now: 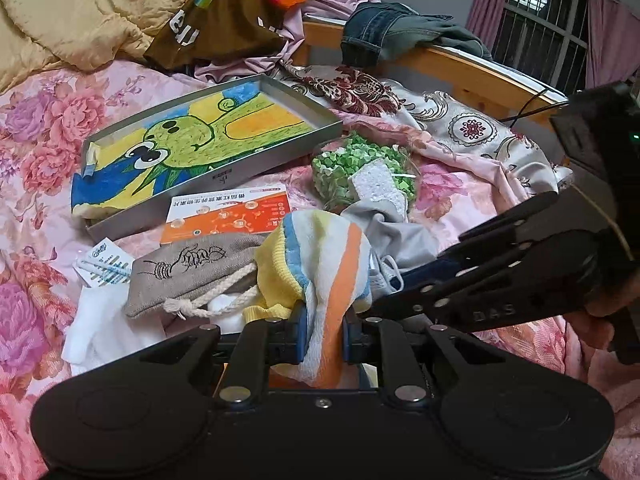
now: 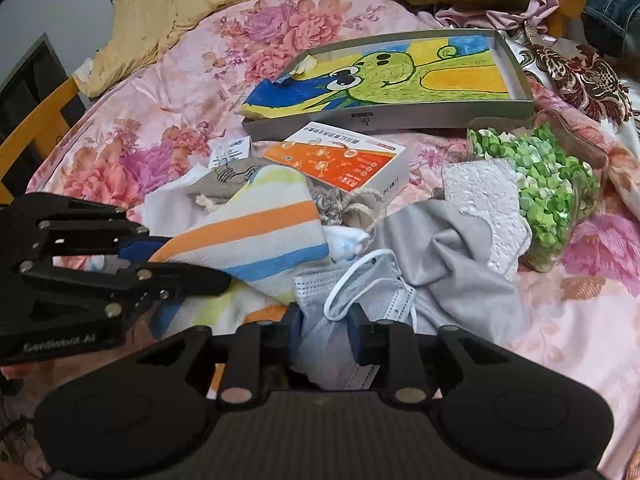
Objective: Organize soft objects
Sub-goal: 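Carry the striped cloth and grey mask with both tools over the painted tray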
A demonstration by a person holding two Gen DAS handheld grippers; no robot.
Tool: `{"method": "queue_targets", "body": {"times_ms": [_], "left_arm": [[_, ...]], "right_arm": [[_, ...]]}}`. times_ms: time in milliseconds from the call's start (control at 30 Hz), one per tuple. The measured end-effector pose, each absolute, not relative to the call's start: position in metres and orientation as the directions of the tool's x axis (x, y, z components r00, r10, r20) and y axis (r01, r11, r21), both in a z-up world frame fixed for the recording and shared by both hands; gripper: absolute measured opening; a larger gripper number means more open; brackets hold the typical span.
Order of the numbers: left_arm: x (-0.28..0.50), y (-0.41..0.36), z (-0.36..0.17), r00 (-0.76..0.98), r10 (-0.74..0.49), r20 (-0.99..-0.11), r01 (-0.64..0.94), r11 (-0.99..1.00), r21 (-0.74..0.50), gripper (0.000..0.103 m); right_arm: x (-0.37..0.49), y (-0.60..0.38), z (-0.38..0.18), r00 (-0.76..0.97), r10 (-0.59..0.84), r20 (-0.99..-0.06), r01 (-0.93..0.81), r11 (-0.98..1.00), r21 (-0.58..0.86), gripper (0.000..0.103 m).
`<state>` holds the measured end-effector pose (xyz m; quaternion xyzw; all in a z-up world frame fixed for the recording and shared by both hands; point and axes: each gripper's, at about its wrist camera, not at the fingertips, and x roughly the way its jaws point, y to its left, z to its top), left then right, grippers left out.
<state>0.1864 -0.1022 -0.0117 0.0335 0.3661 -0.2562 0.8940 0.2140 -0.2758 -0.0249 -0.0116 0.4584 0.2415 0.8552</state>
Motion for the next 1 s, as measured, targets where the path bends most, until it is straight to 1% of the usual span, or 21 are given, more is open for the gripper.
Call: {"method": "queue_targets", "body": {"times_ms": [67,100,133,200,267,367,467,633,800,1000], "left_arm": [[0.189,-0.100,-0.010,0.601,-0.437,-0.670,0.482,0.866,-0.133,0.017],[0.190,-0.098,-0.009,0.600,-0.439,-0.668,0.482,0.866,-0.136,0.017],[0.191,-0.097,-0.008,0.601,-0.441,-0.667,0.481,0.866,-0.139,0.017],[0.194,-0.095,-0.007,0.594,-0.448,-0.668,0.481,0.863,-0.151,0.017],[0.196,-0.093,-0.004,0.590,-0.452,-0.669,0.480,0.863,-0.160,0.017],[0.198,-0.091,0.004,0.597,-0.454,-0.662,0.487,0.860,-0.151,0.017],[0.200,-0.086,0.016,0.600,-0.469,-0.648,0.496,0.853,-0.159,0.017],[0.208,-0.080,0.034,0.598,-0.496,-0.629,0.496,0.846,-0.195,0.017],[0.216,-0.076,0.044,0.622,-0.495,-0.607,0.480,0.853,-0.203,0.017],[0.245,-0.071,0.068,0.714,-0.446,-0.540,0.399,0.893,-0.209,0.017]], "right_arm": [[0.220,-0.277,-0.025,0.460,0.407,-0.789,-0.405,0.887,0.222,0.031],[0.223,-0.278,-0.025,0.459,0.409,-0.789,-0.399,0.888,0.228,0.029],[0.225,-0.277,-0.024,0.462,0.409,-0.787,-0.402,0.888,0.225,0.027],[0.226,-0.271,-0.018,0.475,0.385,-0.791,-0.426,0.887,0.176,0.019],[0.225,-0.266,-0.009,0.488,0.370,-0.790,-0.460,0.879,0.128,0.016],[0.227,-0.269,0.011,0.502,0.396,-0.769,-0.474,0.869,0.139,0.013],[0.234,-0.279,0.030,0.513,0.433,-0.741,-0.460,0.868,0.189,0.010],[0.254,-0.295,0.046,0.512,0.486,-0.708,-0.412,0.862,0.294,0.009],[0.272,-0.302,0.052,0.550,0.496,-0.672,-0.406,0.862,0.303,0.008],[0.312,-0.306,0.054,0.635,0.500,-0.588,-0.377,0.866,0.329,0.008]]}}
